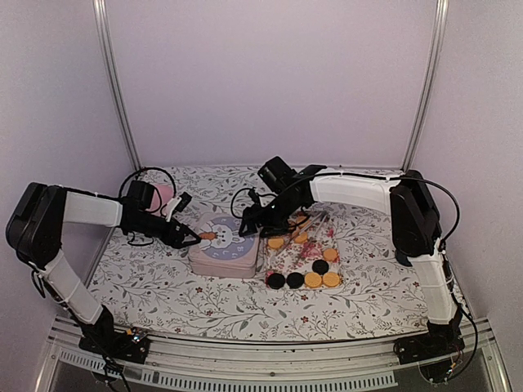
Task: Pack the cookies
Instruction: Press the box lid onto the packing box.
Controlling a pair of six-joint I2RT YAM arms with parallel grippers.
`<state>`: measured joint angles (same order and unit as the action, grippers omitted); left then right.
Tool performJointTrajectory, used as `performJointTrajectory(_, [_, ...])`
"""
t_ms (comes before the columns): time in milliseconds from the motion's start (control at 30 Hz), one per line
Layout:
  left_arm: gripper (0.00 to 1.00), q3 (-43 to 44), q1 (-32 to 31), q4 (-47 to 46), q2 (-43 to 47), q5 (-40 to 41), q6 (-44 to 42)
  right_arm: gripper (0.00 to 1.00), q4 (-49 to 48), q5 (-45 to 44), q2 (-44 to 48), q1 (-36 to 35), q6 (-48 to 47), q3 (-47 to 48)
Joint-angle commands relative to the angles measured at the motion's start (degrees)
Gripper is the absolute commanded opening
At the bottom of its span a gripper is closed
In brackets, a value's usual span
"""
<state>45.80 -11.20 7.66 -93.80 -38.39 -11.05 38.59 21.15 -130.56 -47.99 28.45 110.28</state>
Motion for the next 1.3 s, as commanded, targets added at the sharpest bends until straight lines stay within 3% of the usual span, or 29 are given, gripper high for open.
performJointTrajectory(0, [0.76, -0.08, -0.34, 1.22, -0.67, -1.48, -1.08, 0.78, -0.21, -1.14, -0.93, -0.59, -0.91, 1.85])
performJointTrajectory(733, [0.66, -5.7, -1.14, 2.07, 2.0, 14.15, -11.47, 0.8, -2.85, -5.87, 0.75, -0.61, -2.77, -0.98])
performJointTrajectory(833, [0.73, -4.73, -1.17, 3.64, 3.12, 14.61, -11.2, 0.84, -3.13, -7.52, 2.94, -0.6, -3.11, -0.97])
performJointTrajectory(900, [0.85, -4.11, -0.93, 4.88, 5.37, 14.59, -10.8, 1.0, -3.1, -8.8, 4.55, -0.44, -3.43, -1.01])
performJointTrajectory(1000, [0.99, -2.08, 0.02, 7.23, 9.45, 13.89, -10.14, 0.99, -3.11, -10.49, 7.2, -0.08, -3.97, -1.49])
performJointTrajectory(1267, [0.99, 6.28, 8.16, 13.86, 12.4, 6.32, -8.25, 0.99, -3.88, -14.82, 16.74, 2.67, -4.67, -6.91])
